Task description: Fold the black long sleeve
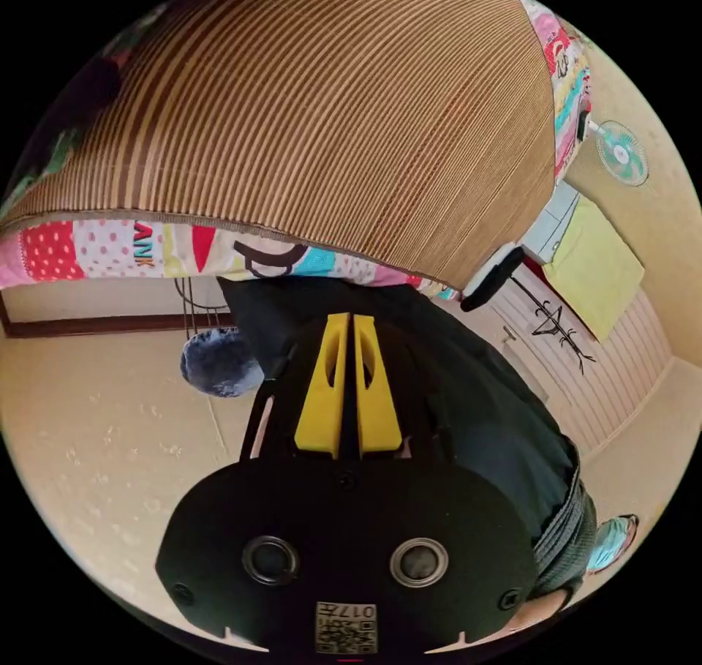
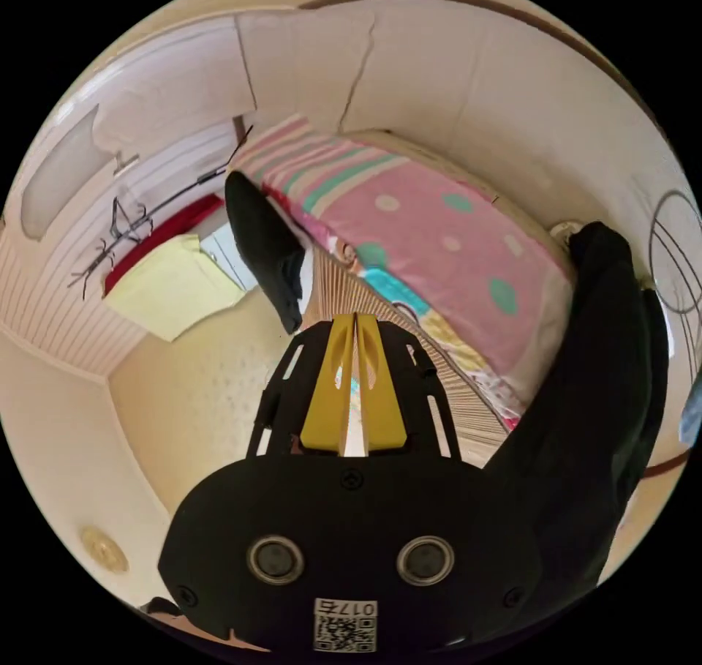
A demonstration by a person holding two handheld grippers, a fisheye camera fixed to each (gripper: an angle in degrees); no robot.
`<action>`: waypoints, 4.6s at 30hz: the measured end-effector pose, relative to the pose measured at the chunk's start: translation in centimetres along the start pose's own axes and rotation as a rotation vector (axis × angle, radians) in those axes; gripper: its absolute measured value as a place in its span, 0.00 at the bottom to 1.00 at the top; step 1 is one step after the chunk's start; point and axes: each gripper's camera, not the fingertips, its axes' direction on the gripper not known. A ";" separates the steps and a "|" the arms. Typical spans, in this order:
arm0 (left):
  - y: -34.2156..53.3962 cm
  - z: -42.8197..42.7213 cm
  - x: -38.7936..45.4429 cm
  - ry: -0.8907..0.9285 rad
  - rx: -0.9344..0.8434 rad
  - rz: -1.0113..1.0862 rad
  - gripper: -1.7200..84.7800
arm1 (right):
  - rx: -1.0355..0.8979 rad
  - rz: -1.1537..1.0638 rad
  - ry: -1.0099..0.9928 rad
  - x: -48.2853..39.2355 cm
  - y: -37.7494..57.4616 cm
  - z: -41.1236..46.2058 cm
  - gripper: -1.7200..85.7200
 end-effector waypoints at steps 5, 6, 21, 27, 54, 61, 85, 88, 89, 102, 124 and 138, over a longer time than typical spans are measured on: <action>3.3 -9.1 5.1 -0.419 0.315 0.183 0.08 | -0.222 -0.230 0.051 -6.7 0.3 8.4 0.02; 3.9 -10.4 5.5 -0.455 0.385 0.177 0.08 | -0.224 -0.207 0.018 -6.9 1.0 9.4 0.02; 6.1 -15.8 -4.9 0.007 0.669 -0.204 0.14 | -0.158 -0.022 -0.288 2.2 7.2 11.7 0.02; 8.9 -14.6 0.0 0.490 0.685 0.556 0.09 | -0.387 -0.090 -0.244 1.7 7.6 16.0 0.03; 4.3 -3.0 28.7 0.863 0.531 1.163 0.19 | -1.966 -0.662 -0.284 9.3 41.9 38.5 0.06; 1.7 5.6 39.4 0.335 0.388 1.174 0.24 | -1.575 -1.848 0.332 14.1 53.0 34.5 0.05; -8.2 21.9 59.3 0.119 0.220 1.094 0.23 | -1.472 -2.214 0.590 36.2 64.5 41.5 0.03; -9.5 22.7 58.7 0.082 0.243 1.036 0.18 | -1.426 -2.314 0.661 38.7 65.9 42.6 0.03; -10.3 22.9 58.1 0.037 0.257 1.006 0.13 | -1.440 -2.296 0.657 38.8 65.9 42.9 0.03; -1.5 7.3 49.1 1.031 0.181 2.056 0.04 | -1.912 -2.285 0.391 35.6 58.4 44.2 0.06; 13.6 5.6 45.4 1.924 -0.443 2.741 0.03 | -2.150 -1.958 -0.002 40.4 57.0 51.6 0.18; 18.5 4.6 41.4 1.932 -0.412 2.801 0.03 | -2.571 -1.402 -0.043 45.8 56.6 55.0 0.21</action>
